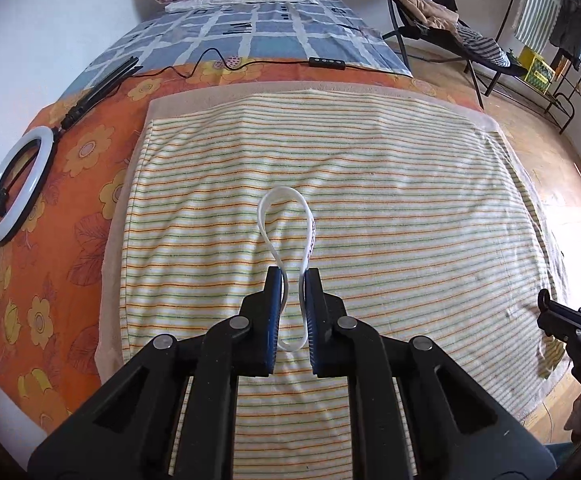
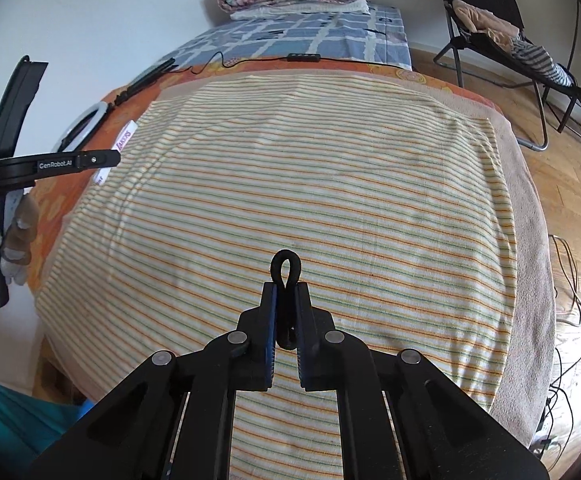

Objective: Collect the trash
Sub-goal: 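Carry the wristband and hair tie over the blue basket with both tools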

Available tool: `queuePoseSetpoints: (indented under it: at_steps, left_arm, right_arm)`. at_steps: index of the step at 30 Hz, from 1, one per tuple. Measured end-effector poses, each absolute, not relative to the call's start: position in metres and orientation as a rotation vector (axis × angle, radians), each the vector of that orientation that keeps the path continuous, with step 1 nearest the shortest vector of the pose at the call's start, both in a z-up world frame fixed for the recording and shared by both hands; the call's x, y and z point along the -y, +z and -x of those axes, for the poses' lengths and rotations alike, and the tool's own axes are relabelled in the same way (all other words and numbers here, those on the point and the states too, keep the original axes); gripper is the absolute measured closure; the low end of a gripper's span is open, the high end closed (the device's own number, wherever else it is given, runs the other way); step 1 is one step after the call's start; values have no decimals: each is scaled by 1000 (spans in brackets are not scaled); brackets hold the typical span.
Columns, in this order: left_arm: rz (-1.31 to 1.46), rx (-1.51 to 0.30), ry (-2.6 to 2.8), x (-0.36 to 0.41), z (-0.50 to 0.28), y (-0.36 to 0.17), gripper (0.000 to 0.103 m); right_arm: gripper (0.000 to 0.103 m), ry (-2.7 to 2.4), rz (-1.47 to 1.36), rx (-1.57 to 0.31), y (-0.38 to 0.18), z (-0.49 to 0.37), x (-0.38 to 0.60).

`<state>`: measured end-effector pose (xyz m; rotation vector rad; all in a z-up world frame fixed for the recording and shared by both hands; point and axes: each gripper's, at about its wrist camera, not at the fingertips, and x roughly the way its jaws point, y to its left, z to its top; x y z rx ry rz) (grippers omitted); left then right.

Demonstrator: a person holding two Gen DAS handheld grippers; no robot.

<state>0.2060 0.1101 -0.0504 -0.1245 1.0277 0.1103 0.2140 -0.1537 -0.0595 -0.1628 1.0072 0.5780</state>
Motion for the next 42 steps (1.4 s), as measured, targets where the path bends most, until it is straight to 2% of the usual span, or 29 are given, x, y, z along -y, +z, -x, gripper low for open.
queuePoseSetpoints:
  at_steps: [9, 18, 27, 42]
  left_arm:
    - [96, -1003, 41, -72, -136, -27, 93]
    - [107, -1006, -7, -48, -66, -25, 93]
    - [142, -1053, -27, -40, 3, -45, 93]
    - [130, -1184, -72, -6, 67, -110, 93]
  right_arm:
    - [96, 629, 190, -941, -33, -174, 146]
    - [96, 706, 192, -899, -25, -113, 135]
    - [96, 779, 215, -916, -36, -53, 125]
    - [96, 782, 175, -1095, -95, 2, 149]
